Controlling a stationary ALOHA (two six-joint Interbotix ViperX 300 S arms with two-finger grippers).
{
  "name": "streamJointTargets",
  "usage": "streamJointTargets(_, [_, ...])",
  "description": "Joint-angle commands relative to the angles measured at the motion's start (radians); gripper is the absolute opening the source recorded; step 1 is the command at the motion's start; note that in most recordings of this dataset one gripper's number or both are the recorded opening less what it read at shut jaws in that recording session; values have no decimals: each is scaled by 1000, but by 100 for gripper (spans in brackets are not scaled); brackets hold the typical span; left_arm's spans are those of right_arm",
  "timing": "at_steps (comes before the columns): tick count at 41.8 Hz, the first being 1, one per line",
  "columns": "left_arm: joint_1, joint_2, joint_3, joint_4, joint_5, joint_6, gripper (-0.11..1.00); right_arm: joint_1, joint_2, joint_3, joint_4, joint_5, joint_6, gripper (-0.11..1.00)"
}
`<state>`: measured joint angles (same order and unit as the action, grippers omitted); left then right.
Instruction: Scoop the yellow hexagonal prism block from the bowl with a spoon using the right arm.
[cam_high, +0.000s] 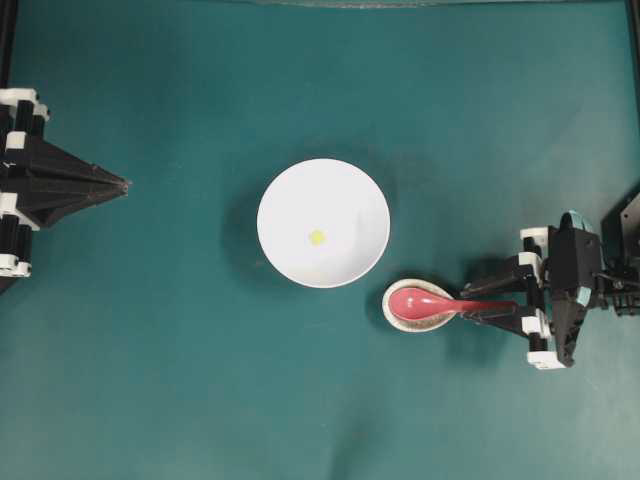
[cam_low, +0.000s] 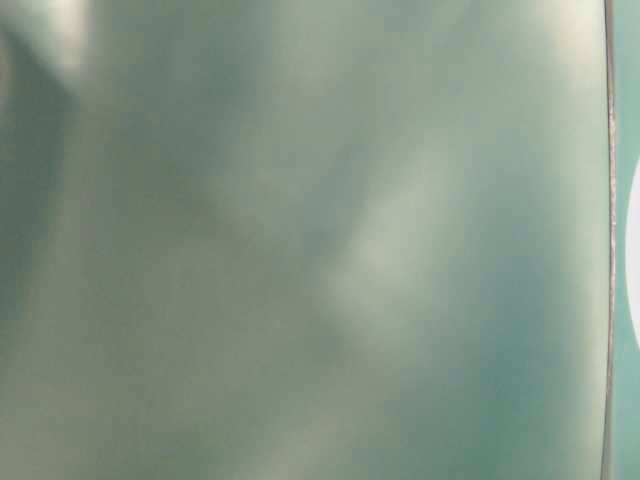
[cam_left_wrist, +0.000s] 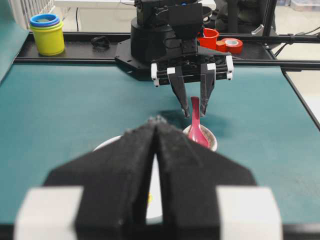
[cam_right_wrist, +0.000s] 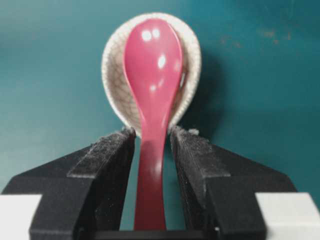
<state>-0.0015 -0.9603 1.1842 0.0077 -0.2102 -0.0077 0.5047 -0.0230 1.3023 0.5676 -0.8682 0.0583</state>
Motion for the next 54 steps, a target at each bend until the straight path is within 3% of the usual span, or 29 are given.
streamJointTargets(1, [-2,9,-6,2,-6,-2,1,-2,-2,-20,2,-5,-2,42])
streamJointTargets(54, [-2,9,-3,3,2,-2,1,0,64,-2,0,-61,-2,41])
